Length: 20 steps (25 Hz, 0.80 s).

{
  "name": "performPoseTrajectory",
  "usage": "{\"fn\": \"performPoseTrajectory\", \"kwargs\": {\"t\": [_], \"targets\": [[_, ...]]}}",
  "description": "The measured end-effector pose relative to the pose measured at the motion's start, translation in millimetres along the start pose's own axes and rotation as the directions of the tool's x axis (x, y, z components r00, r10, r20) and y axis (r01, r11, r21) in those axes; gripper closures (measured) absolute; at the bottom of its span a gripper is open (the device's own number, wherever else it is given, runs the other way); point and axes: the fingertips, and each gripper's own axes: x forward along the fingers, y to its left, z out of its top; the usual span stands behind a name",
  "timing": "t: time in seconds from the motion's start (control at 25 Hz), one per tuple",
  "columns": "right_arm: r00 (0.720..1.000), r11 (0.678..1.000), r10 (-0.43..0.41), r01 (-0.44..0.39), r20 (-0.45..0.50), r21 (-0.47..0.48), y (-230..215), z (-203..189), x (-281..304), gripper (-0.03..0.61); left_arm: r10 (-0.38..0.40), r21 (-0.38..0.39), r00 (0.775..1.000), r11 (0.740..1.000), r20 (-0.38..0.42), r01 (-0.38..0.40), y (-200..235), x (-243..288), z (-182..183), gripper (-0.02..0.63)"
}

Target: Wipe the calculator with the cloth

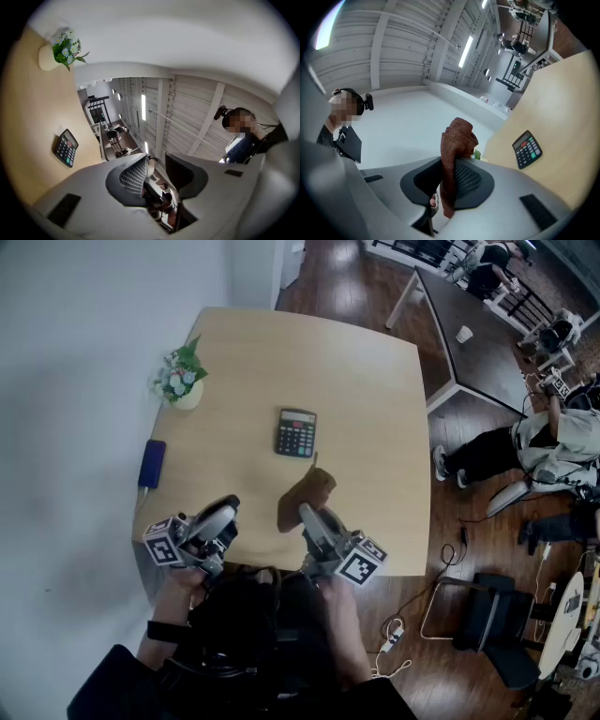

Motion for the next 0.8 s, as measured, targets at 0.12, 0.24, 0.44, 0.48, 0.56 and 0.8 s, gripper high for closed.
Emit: {"fn": "performPoseTrajectory", "kwargs": {"t": [0.12,0.24,0.44,0.48,0.56,0.8], "targets": [[0.999,1.0,-0.019,0.018,-0.037,-0.011,-35.7,21.6,10.3,0.52,0.09,0.017,0.995,0.996,-0.047,-0.089,38.7,20.7,-10.6,0.5],[0.996,0.999,-0.039,0.037,-0.083,-0.021,-73.9,34.6,20.2,0.52,0.159,0.012,0.986,0.987,-0.056,-0.158,75.0,37.9,-15.8,0.5],[0.985,0.999,-0.046,0.048,-0.165,0.007,-124.6,41.1,34.3,0.52,0.242,-0.032,0.967,0.969,-0.085,-0.245,111.9,56.1,-31.6,0.525],[0.984,0.998,-0.053,0.055,-0.168,0.011,-130.3,42.8,33.8,0.52,0.253,-0.045,0.962,0.965,-0.104,-0.258,116.5,57.2,-37.6,0.525],[0.984,0.997,-0.079,0.081,-0.162,0.006,-140.9,46.7,32.4,0.52,0.276,-0.056,0.951,0.957,-0.141,-0.286,127.3,58.5,-45.0,0.534],[0.958,0.976,-0.218,0.21,-0.188,-0.061,-164.8,35.2,35.0,0.52,0.323,0.015,0.909,0.943,-0.263,-0.331,171.0,65.7,-51.1,0.545]]}}
